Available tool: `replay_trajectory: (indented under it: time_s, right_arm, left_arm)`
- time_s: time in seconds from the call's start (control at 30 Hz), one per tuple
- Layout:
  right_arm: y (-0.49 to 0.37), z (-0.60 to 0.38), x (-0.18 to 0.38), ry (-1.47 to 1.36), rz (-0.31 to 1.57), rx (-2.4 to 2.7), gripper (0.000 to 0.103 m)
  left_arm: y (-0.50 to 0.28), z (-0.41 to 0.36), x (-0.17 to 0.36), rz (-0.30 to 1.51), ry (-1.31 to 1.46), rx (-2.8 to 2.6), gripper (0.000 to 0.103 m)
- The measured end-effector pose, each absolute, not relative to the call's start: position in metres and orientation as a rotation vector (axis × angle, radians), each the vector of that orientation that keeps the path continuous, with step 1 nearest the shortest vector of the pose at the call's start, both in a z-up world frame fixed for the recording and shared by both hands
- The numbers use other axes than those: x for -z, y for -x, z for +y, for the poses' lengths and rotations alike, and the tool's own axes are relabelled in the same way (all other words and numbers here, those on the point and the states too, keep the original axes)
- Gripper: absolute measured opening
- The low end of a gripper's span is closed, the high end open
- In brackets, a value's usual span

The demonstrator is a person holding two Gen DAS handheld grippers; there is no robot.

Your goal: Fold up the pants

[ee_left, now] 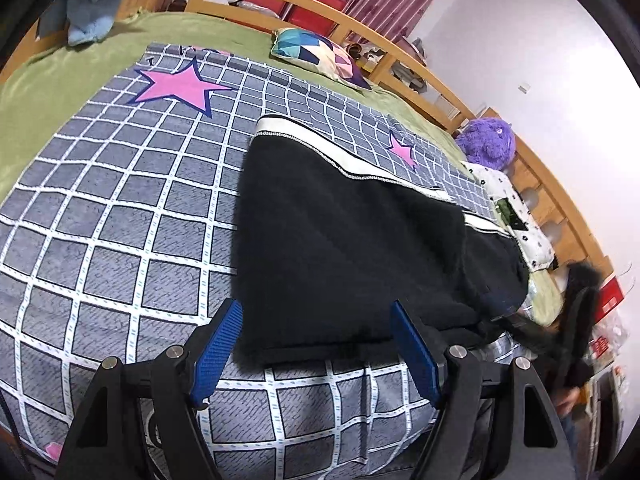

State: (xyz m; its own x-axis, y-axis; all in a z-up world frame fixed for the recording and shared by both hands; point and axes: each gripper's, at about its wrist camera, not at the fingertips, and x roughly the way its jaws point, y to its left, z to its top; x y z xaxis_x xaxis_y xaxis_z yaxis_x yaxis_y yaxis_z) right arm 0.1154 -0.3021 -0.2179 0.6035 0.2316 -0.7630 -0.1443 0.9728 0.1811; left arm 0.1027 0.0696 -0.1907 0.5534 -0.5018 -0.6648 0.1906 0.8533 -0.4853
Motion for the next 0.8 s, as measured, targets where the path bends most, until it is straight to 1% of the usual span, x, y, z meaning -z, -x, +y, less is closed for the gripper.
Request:
replay_trajectory:
  time_s: [0.07,0.17,0.23,0.3,0.33,0.4,0.43,0.47,0.53,0.57,0.6,0.63,0.67,0.7,0.8]
  right_arm:
    - [-0.113,-0.292,0.232,-0.027,0.921,-0.188,0.017]
    - [-0.101,-0.287,0.232,0.027,0.916,-0.216,0.017]
    - [-0.103,-0.292,0.23,0.011,0.939,-0.248,0.02]
    - [-0.108,-0.301,0.22,-0.029,0.934,-0.281,0.021]
    - [-0.111,-0.302,0.214,-0.038,0.913,-0.28,0.024]
    - [-0.122,-0.305,0.2,-0.041,0.851,-0.26,0.041]
    - [-0.131,-0.303,0.196,-0.036,0.83,-0.252,0.046]
    - [-0.139,-0.303,0.193,-0.032,0.81,-0.241,0.052]
    - [-0.162,-0.3,0.189,-0.042,0.783,-0.213,0.053]
    - [-0.176,-0.299,0.188,-0.059,0.772,-0.213,0.053]
    - [-0.189,-0.297,0.189,-0.074,0.766,-0.21,0.041]
    - [-0.203,-0.296,0.191,-0.087,0.772,-0.203,0.029]
    - [-0.221,-0.292,0.197,-0.084,0.81,-0.22,0.008]
    - [-0.234,-0.288,0.202,-0.063,0.844,-0.228,0.008]
    - [-0.255,-0.285,0.213,0.058,0.867,-0.164,0.007]
  left_arm:
    - [-0.101,0.071,0.188,0.887,0.389,0.435,0.075]
    - [-0.103,0.072,0.193,0.884,0.397,0.412,0.075]
    - [-0.11,0.068,0.205,0.929,0.388,0.378,0.075]
    - [-0.116,0.055,0.226,1.02,0.309,0.346,0.075]
    - [-0.115,0.048,0.23,1.016,0.244,0.337,0.075]
    - [-0.108,0.041,0.225,0.983,0.179,0.326,0.075]
    - [-0.108,0.04,0.224,0.99,0.175,0.333,0.075]
    - [-0.109,0.041,0.224,1.002,0.189,0.347,0.077]
    - [-0.111,0.047,0.225,1.015,0.23,0.374,0.078]
    - [-0.111,0.049,0.226,1.014,0.239,0.385,0.078]
    - [-0.111,0.05,0.227,1.014,0.236,0.394,0.078]
    - [-0.11,0.049,0.227,1.013,0.228,0.397,0.078]
    - [-0.109,0.048,0.227,1.014,0.219,0.397,0.079]
    - [-0.109,0.046,0.226,1.014,0.207,0.395,0.079]
    - [-0.109,0.042,0.226,1.015,0.187,0.394,0.081]
